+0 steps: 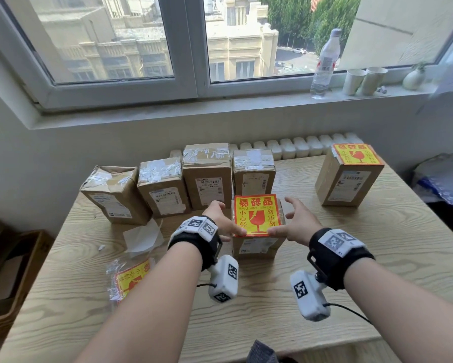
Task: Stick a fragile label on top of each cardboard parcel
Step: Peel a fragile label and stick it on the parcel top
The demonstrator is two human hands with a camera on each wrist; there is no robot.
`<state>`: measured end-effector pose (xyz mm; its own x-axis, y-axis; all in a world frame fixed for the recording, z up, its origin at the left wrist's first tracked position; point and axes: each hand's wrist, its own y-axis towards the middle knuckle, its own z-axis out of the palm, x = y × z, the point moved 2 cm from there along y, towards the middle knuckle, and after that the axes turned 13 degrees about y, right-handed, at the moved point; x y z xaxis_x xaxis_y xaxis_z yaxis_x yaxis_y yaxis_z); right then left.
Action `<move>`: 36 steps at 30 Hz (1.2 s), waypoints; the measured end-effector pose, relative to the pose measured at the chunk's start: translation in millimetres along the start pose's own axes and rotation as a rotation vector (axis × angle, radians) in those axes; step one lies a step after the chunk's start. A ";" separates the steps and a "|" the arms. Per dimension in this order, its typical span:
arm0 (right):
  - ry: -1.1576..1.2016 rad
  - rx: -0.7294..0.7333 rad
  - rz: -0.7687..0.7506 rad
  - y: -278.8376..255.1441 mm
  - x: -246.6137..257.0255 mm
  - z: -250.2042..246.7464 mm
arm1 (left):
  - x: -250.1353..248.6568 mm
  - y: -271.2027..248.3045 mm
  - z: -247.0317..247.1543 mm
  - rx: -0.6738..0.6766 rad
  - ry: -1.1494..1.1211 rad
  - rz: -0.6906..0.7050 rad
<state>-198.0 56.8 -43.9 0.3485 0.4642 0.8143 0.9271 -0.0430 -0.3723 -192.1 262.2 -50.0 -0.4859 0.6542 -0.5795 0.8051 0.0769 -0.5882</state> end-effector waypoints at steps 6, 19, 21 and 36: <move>-0.244 0.038 -0.233 3.4 18.4 -4.0 | -20.0 -1.4 -16.7 -0.102 0.145 0.278; -0.259 0.020 -0.101 18.7 -1.1 -19.2 | 8.8 11.8 -17.6 -0.008 -0.093 0.065; -0.167 0.091 -0.042 18.4 -1.0 -10.3 | 3.0 10.4 -8.7 0.084 -0.120 0.022; -0.024 -0.046 -0.015 33.1 7.3 -83.9 | -103.5 18.7 27.8 0.148 -0.048 0.121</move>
<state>-153.2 -15.4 -12.9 0.3314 0.4858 0.8088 0.9378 -0.0758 -0.3387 -136.3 175.1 -16.7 -0.4075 0.6149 -0.6752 0.8014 -0.1137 -0.5872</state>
